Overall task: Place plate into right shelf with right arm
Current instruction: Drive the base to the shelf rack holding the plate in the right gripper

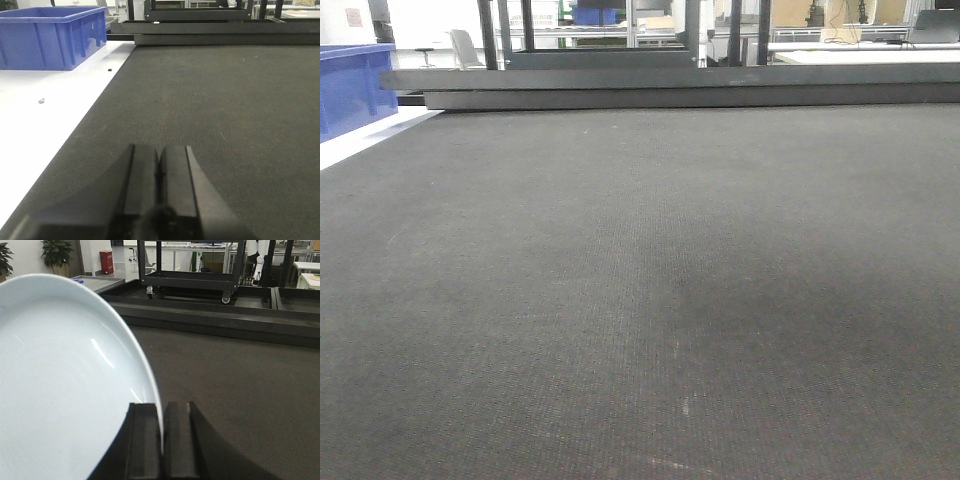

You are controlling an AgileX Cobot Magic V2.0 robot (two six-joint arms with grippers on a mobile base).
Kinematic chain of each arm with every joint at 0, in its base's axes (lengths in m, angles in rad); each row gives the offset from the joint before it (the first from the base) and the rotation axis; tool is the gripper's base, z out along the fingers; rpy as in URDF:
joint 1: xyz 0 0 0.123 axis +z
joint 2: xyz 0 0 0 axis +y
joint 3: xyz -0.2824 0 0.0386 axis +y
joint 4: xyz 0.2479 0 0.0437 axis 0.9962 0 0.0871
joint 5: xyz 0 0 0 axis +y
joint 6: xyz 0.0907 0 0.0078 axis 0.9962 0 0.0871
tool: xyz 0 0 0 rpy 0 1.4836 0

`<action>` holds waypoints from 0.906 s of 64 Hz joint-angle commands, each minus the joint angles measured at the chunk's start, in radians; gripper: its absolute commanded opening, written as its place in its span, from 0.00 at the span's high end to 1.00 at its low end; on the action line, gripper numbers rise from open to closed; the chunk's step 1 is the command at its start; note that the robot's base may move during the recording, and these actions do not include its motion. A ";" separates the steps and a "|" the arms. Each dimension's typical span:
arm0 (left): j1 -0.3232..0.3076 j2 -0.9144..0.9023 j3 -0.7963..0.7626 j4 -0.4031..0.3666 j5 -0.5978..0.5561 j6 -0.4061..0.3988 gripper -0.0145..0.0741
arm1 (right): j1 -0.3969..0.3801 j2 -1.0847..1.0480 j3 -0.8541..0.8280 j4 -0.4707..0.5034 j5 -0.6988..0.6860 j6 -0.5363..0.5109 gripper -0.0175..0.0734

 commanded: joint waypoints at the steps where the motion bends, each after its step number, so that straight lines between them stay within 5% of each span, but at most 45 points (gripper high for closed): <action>1: 0.001 -0.010 0.008 -0.002 -0.082 -0.002 0.89 | -0.004 0.006 -0.030 -0.022 -0.084 -0.005 0.75; 58: 0.001 -0.010 0.008 -0.002 -0.082 -0.002 0.89 | -0.004 0.006 -0.030 -0.022 -0.083 -0.005 0.75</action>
